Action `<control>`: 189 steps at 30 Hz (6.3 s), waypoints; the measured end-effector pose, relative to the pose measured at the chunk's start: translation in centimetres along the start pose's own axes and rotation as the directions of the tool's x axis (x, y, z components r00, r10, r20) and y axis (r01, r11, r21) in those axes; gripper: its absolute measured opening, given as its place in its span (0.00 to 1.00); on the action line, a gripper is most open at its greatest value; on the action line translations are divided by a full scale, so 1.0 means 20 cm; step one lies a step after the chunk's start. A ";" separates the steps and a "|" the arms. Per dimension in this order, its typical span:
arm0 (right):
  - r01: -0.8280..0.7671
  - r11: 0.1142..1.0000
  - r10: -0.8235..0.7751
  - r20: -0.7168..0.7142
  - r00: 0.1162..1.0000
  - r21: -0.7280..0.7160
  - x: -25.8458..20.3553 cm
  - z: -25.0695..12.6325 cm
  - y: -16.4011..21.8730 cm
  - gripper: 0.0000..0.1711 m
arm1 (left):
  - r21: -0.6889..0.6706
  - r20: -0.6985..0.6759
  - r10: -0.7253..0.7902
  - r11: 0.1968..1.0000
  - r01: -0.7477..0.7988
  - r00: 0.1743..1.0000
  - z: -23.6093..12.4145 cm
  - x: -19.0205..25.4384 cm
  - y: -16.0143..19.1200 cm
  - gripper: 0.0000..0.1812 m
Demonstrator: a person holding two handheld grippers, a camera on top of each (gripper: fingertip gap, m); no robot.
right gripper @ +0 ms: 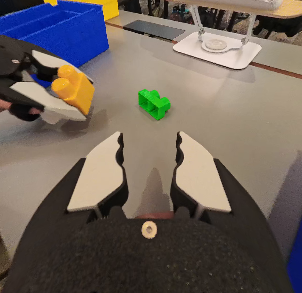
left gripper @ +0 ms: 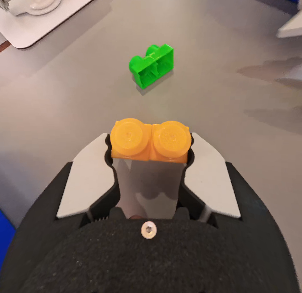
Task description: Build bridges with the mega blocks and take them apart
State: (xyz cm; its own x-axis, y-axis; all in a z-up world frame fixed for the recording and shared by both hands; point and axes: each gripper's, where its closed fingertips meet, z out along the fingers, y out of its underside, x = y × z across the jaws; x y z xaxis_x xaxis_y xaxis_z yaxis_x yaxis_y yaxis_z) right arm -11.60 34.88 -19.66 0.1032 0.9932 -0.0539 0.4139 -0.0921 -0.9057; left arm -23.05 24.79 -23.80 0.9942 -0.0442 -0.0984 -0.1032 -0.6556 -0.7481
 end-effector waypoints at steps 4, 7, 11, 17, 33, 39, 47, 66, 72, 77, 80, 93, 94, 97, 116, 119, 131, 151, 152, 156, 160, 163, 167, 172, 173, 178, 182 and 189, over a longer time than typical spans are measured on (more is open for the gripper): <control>0.065 0.996 -0.065 -0.006 0.998 -0.053 0.06 0.18 -0.05 0.35 | 0.020 -0.033 -0.026 0.999 0.026 0.999 -0.04 0.02 0.03 0.49; 0.077 0.989 -0.074 0.034 0.997 -0.128 0.13 0.33 -0.02 0.34 | 0.032 -0.047 -0.061 0.998 0.063 0.997 -0.05 0.02 0.04 0.49; -0.028 0.978 0.057 0.136 0.989 -0.206 0.14 0.46 0.04 0.31 | 0.035 -0.043 -0.056 0.998 0.058 0.998 -0.05 0.01 0.06 0.49; -0.032 0.969 0.081 0.194 0.978 -0.247 0.11 0.53 0.03 0.28 | 0.032 -0.058 -0.057 0.998 0.059 0.997 -0.05 0.01 0.08 0.49; 0.245 0.945 -0.234 0.077 0.969 -0.216 0.11 0.53 0.02 0.02 | -0.042 -0.097 -0.077 0.996 0.074 0.992 0.07 -0.02 0.08 0.49; 0.292 0.912 -0.305 0.000 0.952 -0.287 0.08 0.44 0.12 0.03 | -0.057 -0.095 -0.065 0.997 0.060 0.993 0.09 -0.01 0.09 0.49; 0.226 0.922 -0.217 0.062 0.974 -0.315 -0.13 0.25 0.27 0.17 | -0.066 -0.100 -0.067 0.996 0.061 0.993 0.08 -0.01 0.11 0.49; -0.120 0.805 0.388 0.364 0.847 -0.580 0.03 0.48 0.09 0.25 | -0.034 -0.116 -0.039 0.999 0.036 0.992 0.02 0.01 0.10 0.49; -0.147 0.763 0.446 0.348 0.825 -0.629 0.01 0.51 0.11 0.26 | -0.024 -0.128 -0.032 0.999 0.029 0.991 0.01 0.02 0.09 0.49; -0.189 0.728 0.520 0.351 0.779 -0.658 -0.03 0.51 0.10 0.25 | -0.025 -0.135 -0.030 0.999 0.027 0.990 0.01 0.02 0.10 0.49; -0.213 0.706 0.556 0.342 0.757 -0.676 -0.03 0.52 0.10 0.23 | -0.023 -0.136 -0.033 0.999 0.030 0.990 0.02 0.02 0.10 0.49; -0.181 0.741 0.513 0.373 0.773 -0.646 -0.09 0.52 0.11 0.16 | -0.047 -0.139 -0.044 0.998 0.038 0.989 0.04 0.01 0.12 0.49; -0.180 0.760 0.494 0.375 0.784 -0.625 -0.07 0.52 0.09 0.16 | -0.045 -0.139 -0.045 0.998 0.039 0.989 0.04 0.02 0.12 0.49; -0.175 0.846 0.408 0.399 0.821 -0.504 -0.05 0.50 -0.05 0.16 | -0.037 -0.132 -0.052 0.998 0.047 0.990 0.05 0.01 0.11 0.49; 0.155 0.964 -0.142 -0.075 0.987 0.217 -0.27 0.07 -0.30 0.15 | -0.019 -0.090 -0.092 0.996 0.091 0.992 0.04 0.11 0.07 0.49; 0.160 0.966 -0.152 -0.052 0.987 0.202 -0.31 0.10 -0.32 0.15 | -0.018 -0.113 -0.085 0.996 0.083 0.990 0.04 0.16 0.06 0.49; 0.357 0.922 -0.338 -0.140 0.931 0.149 -0.41 0.23 -0.40 0.15 | 0.006 -0.132 -0.059 0.998 0.060 0.989 0.04 0.21 -0.04 0.49; 0.265 0.963 -0.262 -0.069 0.963 0.054 -0.48 0.24 -0.25 0.15 | 0.001 -0.116 -0.068 0.998 0.069 0.991 0.08 0.19 -0.02 0.48; 0.248 0.968 -0.245 -0.060 0.968 0.048 -0.48 0.25 -0.24 0.15 | 0.000 -0.108 -0.065 0.998 0.065 0.992 0.08 0.18 -0.01 0.48; 0.146 0.989 -0.146 0.011 0.989 0.033 -0.49 0.25 -0.22 0.15 | -0.014 -0.072 -0.043 0.999 0.043 0.996 0.09 0.17 0.01 0.48; 0.033 0.999 -0.034 0.116 0.993 0.012 -0.51 0.24 -0.21 0.14 | -0.024 -0.063 -0.042 0.999 0.041 0.997 0.09 0.16 0.02 0.48; -0.082 0.996 0.084 0.244 0.966 -0.017 -0.55 0.22 -0.21 0.09 | -0.024 -0.067 -0.047 0.999 0.046 0.997 0.10 0.15 0.03 0.48; -0.156 0.986 0.165 0.316 0.934 -0.054 -0.56 0.24 -0.18 0.12 | -0.024 -0.068 -0.032 0.999 0.031 0.997 0.10 0.16 0.03 0.48; -0.159 0.987 0.162 0.344 0.925 -0.038 -0.56 0.22 -0.20 0.15 | -0.009 -0.079 -0.043 0.999 0.042 0.996 0.09 0.16 0.02 0.48; -0.157 0.987 0.154 0.342 0.927 -0.020 -0.56 0.21 -0.22 0.17 | -0.008 -0.076 -0.042 0.999 0.042 0.996 0.08 0.16 0.02 0.48; -0.140 0.989 0.117 0.300 0.947 0.056 -0.53 0.12 -0.25 0.29 | 0.055 -0.072 -0.039 0.998 0.043 0.997 0.04 0.13 -0.03 0.48; -0.318 0.948 0.286 0.441 0.850 -0.003 -0.57 0.09 -0.20 0.35 | 0.094 -0.094 -0.008 0.995 0.017 0.996 0.00 0.15 -0.04 0.48; -0.532 0.820 0.525 0.644 0.557 -0.210 -0.58 0.05 -0.19 0.41 | 0.127 -0.133 0.106 0.988 -0.089 0.985 -0.10 0.23 -0.08 0.48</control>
State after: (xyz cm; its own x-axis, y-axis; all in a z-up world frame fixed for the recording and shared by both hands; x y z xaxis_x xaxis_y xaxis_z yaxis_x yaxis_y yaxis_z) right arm -15.22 23.82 -15.96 -0.3072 0.5502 -0.7765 0.4744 -0.6188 -0.6261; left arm -18.29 24.02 -21.73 0.9729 -0.2137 -0.0888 -0.1947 -0.5483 -0.8133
